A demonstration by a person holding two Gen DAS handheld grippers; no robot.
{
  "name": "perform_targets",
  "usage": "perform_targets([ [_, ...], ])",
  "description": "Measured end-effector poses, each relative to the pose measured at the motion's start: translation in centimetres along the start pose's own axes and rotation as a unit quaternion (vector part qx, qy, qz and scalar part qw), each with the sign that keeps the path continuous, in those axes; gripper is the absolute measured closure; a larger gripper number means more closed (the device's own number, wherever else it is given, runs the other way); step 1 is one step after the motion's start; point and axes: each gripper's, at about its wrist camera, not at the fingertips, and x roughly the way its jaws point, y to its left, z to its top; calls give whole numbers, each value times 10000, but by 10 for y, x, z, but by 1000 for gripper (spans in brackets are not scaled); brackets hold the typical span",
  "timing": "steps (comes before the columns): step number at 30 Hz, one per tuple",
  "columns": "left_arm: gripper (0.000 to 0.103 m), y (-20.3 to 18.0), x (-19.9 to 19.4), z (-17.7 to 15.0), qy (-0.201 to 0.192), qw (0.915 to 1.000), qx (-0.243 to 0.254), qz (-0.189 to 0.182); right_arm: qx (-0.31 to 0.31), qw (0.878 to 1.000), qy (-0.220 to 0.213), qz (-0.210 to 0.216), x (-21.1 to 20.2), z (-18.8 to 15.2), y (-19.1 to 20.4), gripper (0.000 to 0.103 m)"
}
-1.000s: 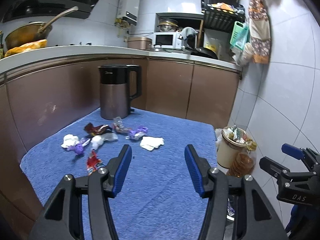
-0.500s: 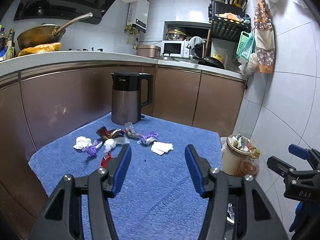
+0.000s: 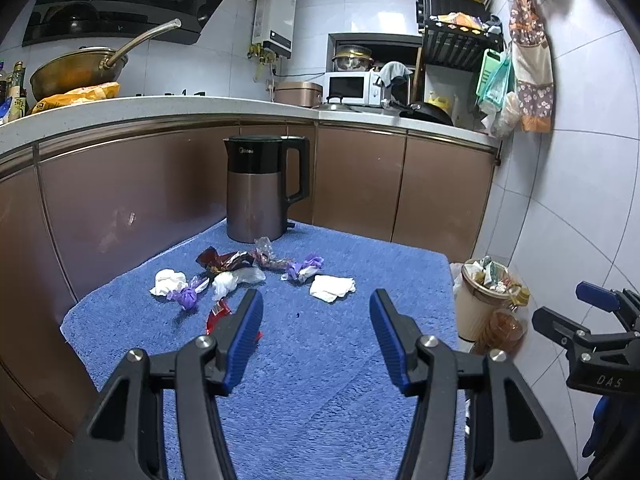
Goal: Collect trash
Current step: 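Move both open tools back over the remaining trash on the towel, then grasp the red snack bag with the left tool while the right tool grasps the white tissue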
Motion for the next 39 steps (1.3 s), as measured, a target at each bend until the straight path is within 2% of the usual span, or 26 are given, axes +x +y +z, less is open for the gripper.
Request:
perform_targets([
  [8, 49, 16, 23, -7, 294, 9996, -51, 20, -112, 9997, 186, 87, 23, 1, 10, 5],
  [13, 49, 38, 36, -14, 481, 9984, -211, 186, -282, 9991, 241, 201, 38, 6, 19, 5],
  [21, 49, 111, 62, -37, 980, 9896, -874, 582, -456, 9964, 416, 573, 77, 19, 27, 5],
  [25, 49, 133, 86, -46, 1330, 9841, -1035, 558, -536, 9935, 552, 844, 104, 23, 36, 5],
  [29, 49, 134, 112, -49, 1594, 9815, -989, 382, -449, 9873, 767, 1315, 142, 31, 49, 8],
  [33, 49, 127, 139, -44, 1721, 9805, -941, 128, -437, 9820, 955, 1573, 180, 38, 65, 10],
  [39, 49, 123, 178, -41, 1883, 9784, -828, 202, -503, 9744, 1196, 1834, 235, 50, 79, 12],
])
